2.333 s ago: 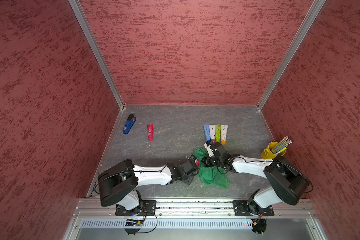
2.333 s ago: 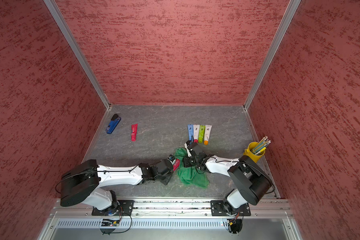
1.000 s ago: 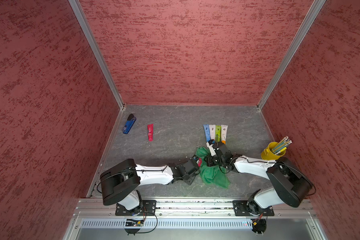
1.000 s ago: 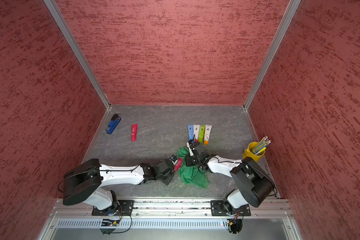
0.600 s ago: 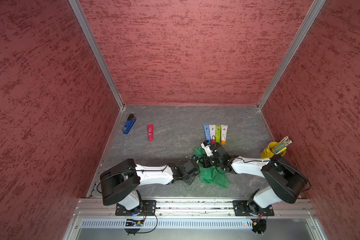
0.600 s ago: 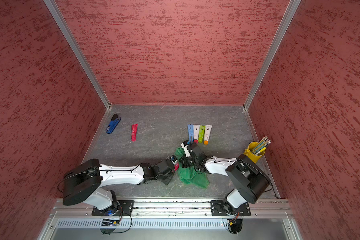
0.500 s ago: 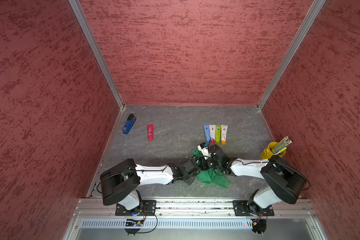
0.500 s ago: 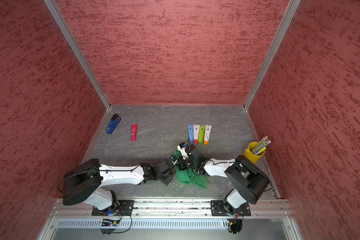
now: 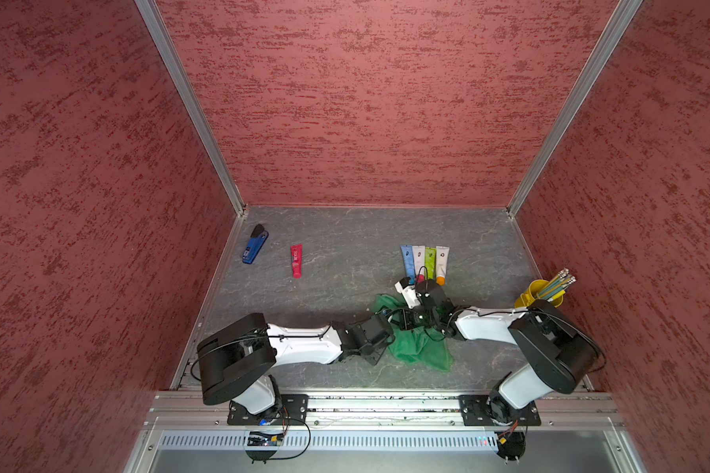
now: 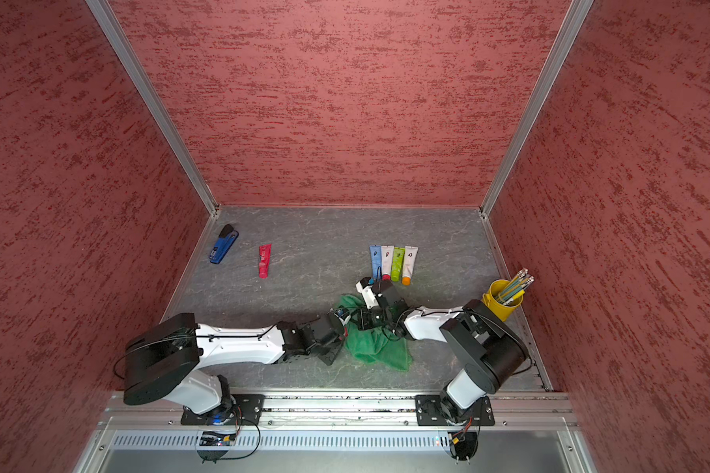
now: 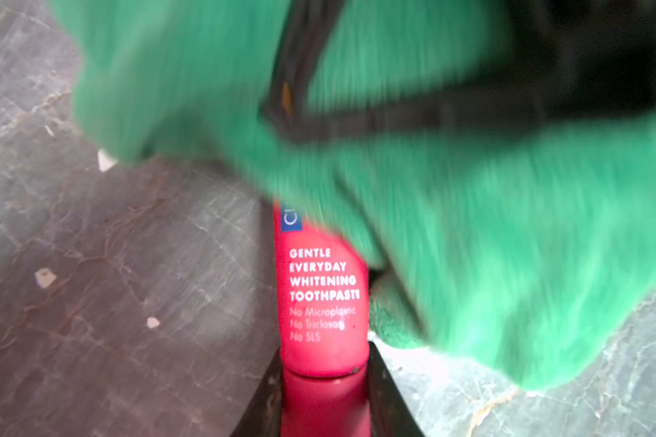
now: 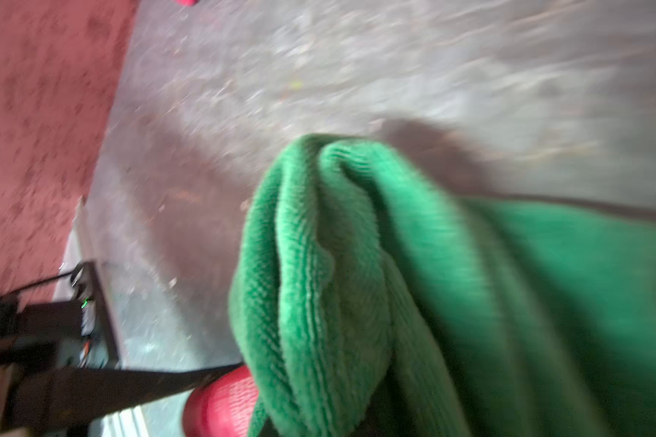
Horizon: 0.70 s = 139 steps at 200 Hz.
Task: Wipe the surface of the toothpaste tube
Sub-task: Wipe the dirt from the toothpaste tube.
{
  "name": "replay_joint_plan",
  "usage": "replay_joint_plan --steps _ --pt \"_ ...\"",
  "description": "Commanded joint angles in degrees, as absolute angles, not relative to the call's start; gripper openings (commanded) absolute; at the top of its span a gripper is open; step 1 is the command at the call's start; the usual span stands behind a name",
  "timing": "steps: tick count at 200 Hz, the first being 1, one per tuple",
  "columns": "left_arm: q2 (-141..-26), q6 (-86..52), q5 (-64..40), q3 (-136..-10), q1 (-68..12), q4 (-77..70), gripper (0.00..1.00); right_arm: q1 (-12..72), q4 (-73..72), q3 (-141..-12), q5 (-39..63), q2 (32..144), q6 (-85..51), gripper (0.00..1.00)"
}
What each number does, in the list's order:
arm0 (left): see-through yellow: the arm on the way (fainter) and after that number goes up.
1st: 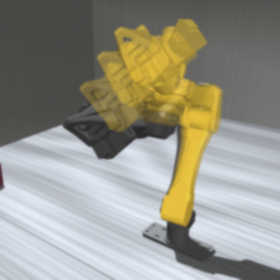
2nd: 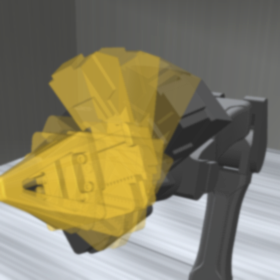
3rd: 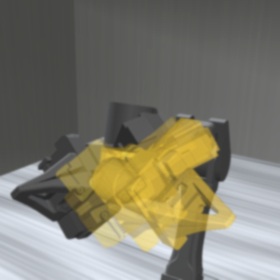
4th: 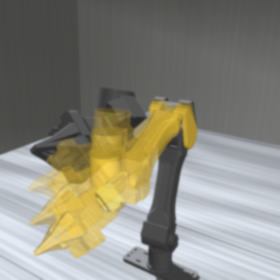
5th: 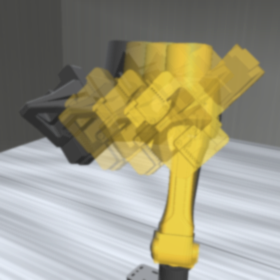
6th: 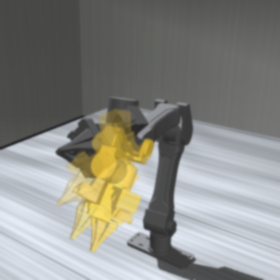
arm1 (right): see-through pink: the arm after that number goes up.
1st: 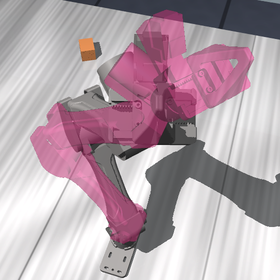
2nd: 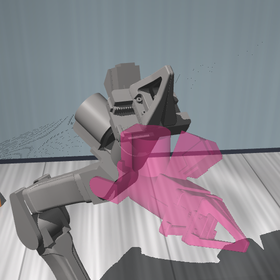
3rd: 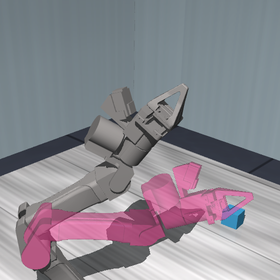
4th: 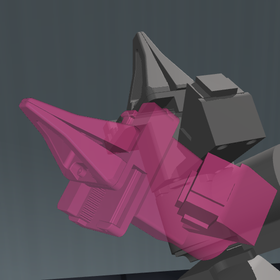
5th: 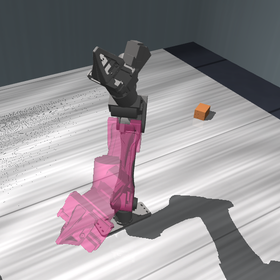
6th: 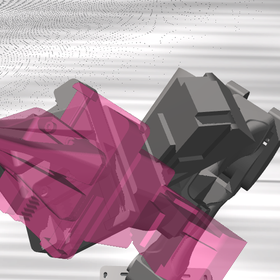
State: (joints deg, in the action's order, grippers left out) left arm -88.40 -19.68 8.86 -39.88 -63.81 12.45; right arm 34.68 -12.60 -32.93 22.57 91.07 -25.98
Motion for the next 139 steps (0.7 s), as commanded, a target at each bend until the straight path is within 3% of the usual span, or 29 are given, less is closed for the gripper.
replay_joint_plan --steps 1,26,49,101,139 --pt "-88.2 -19.4 7.0 -38.9 -64.2 12.1 0.0 32.7 -3.0 -32.4 8.2 91.4 -25.1 0.0" --pt "-88.3 -19.4 6.8 -38.8 -64.1 11.7 0.0 32.7 -4.7 -30.5 7.2 89.1 -26.1 0.0" --pt "-89.3 -19.1 6.7 -39.5 -64.1 12.0 0.0 33.7 -7.4 -28.4 14.6 88.8 -25.9 0.0" --pt "-89.6 -19.4 6.2 -39.6 -63.1 12.1 0.0 44.3 -15.1 -23.2 26.7 88.0 -33.2 0.0" --pt "-89.6 -19.4 6.2 -39.6 -63.0 12.3 0.0 46.5 -16.3 -22.5 29.6 87.9 -33.2 0.0"
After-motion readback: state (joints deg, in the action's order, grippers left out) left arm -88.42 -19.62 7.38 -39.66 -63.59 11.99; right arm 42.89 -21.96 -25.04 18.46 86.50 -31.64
